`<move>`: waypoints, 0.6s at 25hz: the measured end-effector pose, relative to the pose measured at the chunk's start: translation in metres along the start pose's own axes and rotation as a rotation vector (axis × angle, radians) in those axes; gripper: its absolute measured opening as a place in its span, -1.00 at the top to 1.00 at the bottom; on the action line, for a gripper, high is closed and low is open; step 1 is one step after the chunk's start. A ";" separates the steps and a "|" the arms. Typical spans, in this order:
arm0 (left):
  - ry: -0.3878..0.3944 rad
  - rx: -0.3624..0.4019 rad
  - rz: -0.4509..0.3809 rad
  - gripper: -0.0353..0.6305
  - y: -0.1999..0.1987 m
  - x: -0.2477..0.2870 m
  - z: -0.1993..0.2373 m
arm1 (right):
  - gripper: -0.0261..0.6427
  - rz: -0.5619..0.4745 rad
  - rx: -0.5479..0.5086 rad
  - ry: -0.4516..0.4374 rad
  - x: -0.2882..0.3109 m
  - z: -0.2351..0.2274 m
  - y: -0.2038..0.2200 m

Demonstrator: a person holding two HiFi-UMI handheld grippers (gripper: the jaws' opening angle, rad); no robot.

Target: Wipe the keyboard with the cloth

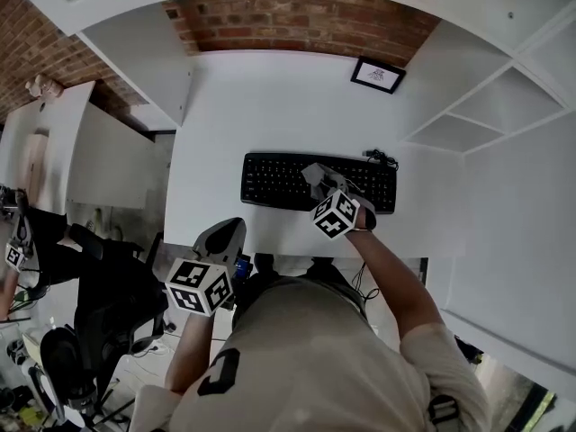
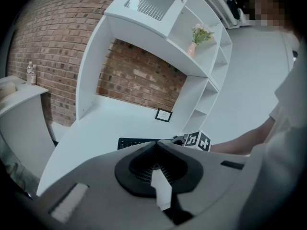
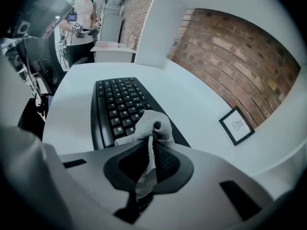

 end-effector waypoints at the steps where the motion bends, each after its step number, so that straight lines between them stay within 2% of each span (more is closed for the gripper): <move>1: 0.002 0.001 0.002 0.88 0.001 0.001 -0.001 | 0.88 0.010 0.012 0.014 -0.003 -0.006 0.008; 7: 0.020 0.004 0.003 0.88 -0.001 0.003 -0.004 | 0.88 0.071 0.091 0.094 -0.022 -0.036 0.058; 15: 0.026 0.012 -0.004 0.88 -0.004 0.005 -0.005 | 0.88 0.134 0.157 0.163 -0.040 -0.059 0.101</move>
Point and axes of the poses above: the fingertips, and each gripper's own axes: x forward along the fingers, z to its left, y out of its underside, the point moved 3 cm from there along -x, backward along the fingers, and after that the axes turned 2 degrees about -z, right-handed, at the moved point
